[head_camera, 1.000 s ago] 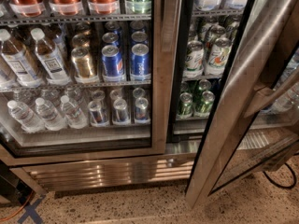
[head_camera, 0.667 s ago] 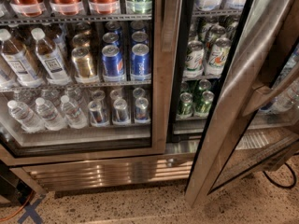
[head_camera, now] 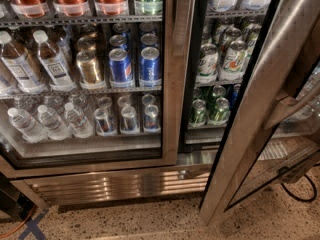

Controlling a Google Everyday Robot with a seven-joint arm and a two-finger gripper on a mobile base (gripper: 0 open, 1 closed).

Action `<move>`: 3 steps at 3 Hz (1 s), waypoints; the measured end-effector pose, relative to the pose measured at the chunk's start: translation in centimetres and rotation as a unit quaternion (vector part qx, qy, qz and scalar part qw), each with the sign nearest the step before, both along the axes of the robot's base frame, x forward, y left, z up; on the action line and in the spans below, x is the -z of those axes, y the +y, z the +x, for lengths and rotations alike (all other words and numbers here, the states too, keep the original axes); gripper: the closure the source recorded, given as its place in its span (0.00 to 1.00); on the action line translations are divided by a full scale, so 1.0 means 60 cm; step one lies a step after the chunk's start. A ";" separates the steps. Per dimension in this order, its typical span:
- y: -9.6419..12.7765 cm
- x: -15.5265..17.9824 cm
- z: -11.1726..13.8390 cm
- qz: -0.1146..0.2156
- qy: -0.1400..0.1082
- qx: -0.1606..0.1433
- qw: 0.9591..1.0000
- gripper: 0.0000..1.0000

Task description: Open right fridge door

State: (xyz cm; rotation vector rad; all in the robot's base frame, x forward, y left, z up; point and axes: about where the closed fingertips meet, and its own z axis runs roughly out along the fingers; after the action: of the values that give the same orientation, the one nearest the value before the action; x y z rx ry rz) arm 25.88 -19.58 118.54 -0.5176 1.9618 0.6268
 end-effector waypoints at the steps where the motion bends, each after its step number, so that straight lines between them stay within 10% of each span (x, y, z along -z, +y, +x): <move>1: -0.025 -0.007 0.012 -0.024 0.015 -0.003 1.000 0.00; 3: -0.134 -0.061 -0.104 -0.118 0.028 0.124 0.985 0.00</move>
Offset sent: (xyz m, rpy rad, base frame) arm -0.0939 -0.1377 0.0491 -0.3355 0.1074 -0.4069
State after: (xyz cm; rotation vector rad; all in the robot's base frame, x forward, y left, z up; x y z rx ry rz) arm 19.64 -27.65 122.19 -0.3926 2.1248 0.2555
